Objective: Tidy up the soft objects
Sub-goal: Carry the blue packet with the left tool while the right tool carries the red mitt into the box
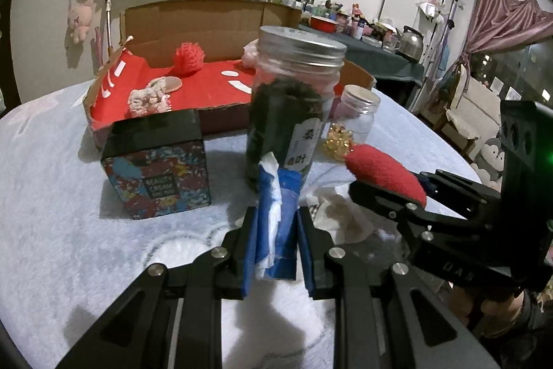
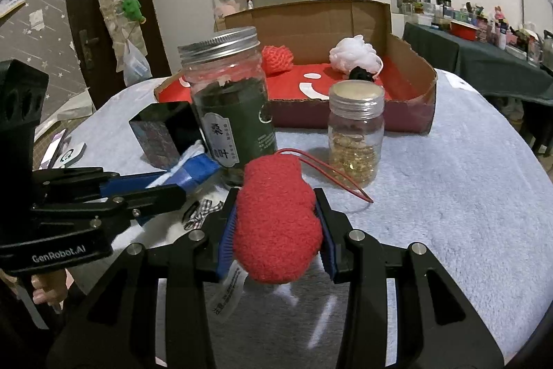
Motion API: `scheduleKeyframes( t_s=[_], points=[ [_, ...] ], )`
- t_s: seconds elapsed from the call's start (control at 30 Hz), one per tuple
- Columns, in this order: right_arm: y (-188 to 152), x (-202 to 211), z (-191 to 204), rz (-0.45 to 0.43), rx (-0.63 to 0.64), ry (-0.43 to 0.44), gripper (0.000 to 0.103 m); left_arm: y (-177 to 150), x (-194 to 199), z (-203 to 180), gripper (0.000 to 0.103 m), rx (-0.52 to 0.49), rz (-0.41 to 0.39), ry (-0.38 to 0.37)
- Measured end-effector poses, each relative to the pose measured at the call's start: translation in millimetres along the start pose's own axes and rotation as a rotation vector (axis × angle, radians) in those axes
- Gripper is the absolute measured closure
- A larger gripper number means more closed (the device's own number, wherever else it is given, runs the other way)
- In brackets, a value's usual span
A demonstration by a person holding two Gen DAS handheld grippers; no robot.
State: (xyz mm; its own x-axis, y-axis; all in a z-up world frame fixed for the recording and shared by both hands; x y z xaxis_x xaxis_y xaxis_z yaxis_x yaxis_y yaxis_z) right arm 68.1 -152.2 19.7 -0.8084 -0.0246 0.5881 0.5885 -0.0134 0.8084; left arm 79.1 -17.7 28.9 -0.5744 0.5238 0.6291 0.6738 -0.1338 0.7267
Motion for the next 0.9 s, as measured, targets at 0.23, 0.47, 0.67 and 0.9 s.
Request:
scheduleKeyframes(
  t_s=[0.23, 0.47, 0.67, 0.9],
  points=[
    [-3, 2, -20, 0.007, -0.035, -0.033, 0.065, -4, 14, 14, 0.080, 0.016, -0.011, 0.032],
    [-6, 4, -45, 0.026, -0.092, -0.071, 0.065, -14, 31, 42, 0.080, 0.074, -0.007, 0.060],
    [-6, 1, -66, 0.044, -0.122, -0.100, 0.065, -19, 43, 66, 0.080, 0.101, 0.002, 0.119],
    [-3, -5, -83, 0.073, -0.121, -0.124, 0.065, -17, 52, 96, 0.080, 0.104, 0.019, 0.167]
  ],
)
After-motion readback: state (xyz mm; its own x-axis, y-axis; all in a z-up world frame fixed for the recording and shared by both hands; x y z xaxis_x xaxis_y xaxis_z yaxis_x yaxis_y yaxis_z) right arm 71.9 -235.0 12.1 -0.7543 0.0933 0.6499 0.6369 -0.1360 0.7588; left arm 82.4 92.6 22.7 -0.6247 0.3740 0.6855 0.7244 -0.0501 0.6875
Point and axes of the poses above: each gripper's, at about its wrist camera, not at the fingertips, and x roughly against the way its jaws point, z to its left, y to its top, the point moved 3 cm from there along -x, roughly the way its jaws point, and after that the axes turned 10 degrees about -y, right-handed, at the moved point
